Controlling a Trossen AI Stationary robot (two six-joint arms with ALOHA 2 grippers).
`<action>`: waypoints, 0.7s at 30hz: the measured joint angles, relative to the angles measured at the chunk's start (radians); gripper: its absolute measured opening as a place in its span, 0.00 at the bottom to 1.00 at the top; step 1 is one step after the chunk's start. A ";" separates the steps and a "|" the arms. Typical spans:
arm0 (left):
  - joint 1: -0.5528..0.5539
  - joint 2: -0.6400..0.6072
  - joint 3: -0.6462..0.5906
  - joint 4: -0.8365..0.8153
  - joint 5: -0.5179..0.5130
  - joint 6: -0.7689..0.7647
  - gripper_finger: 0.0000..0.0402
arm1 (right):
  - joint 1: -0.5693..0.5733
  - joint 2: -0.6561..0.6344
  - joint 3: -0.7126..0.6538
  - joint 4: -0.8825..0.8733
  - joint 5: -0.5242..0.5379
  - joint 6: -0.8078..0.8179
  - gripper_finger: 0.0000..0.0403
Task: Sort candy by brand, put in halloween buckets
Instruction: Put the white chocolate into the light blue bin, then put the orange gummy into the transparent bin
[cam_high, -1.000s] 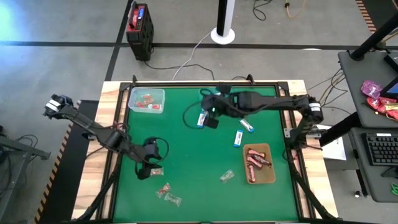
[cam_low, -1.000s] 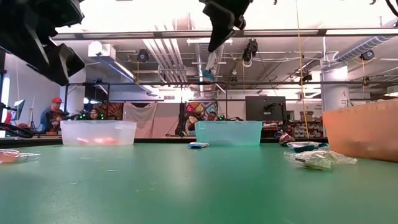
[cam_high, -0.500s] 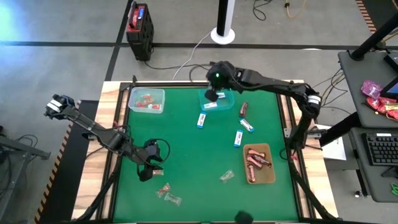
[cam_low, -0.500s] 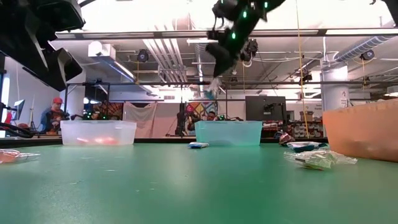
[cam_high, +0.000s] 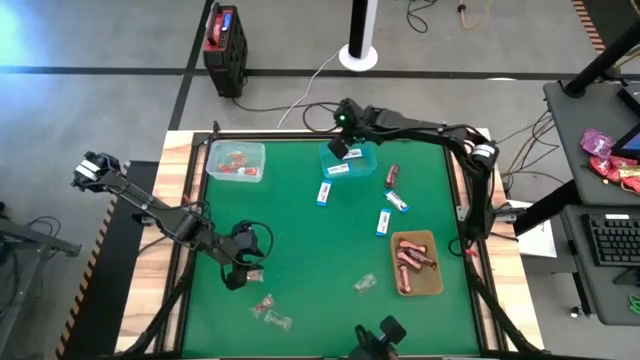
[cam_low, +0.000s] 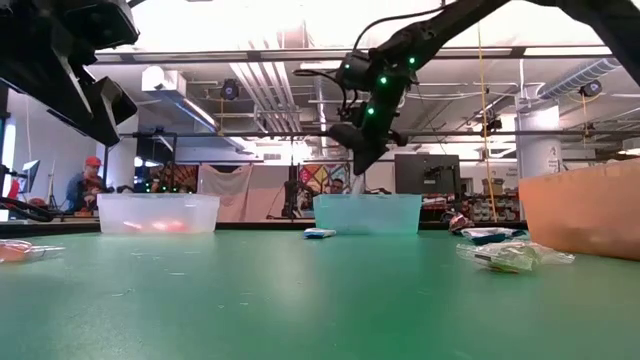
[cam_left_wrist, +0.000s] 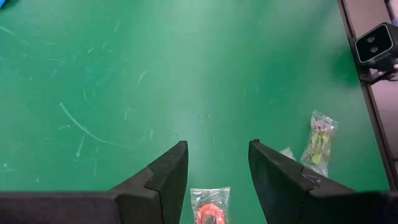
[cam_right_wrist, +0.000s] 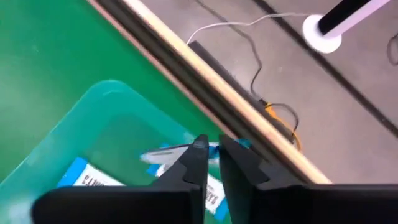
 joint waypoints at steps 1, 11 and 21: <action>0.000 0.000 0.000 0.000 0.000 0.000 0.38 | 0.000 0.002 0.000 0.001 -0.001 0.010 0.11; 0.000 0.000 0.000 -0.001 0.098 -0.054 0.38 | 0.009 -0.041 0.000 -0.117 0.001 0.038 0.34; -0.133 0.119 0.005 -0.014 0.203 -0.189 0.38 | 0.151 -0.127 0.000 -0.247 0.002 0.082 0.42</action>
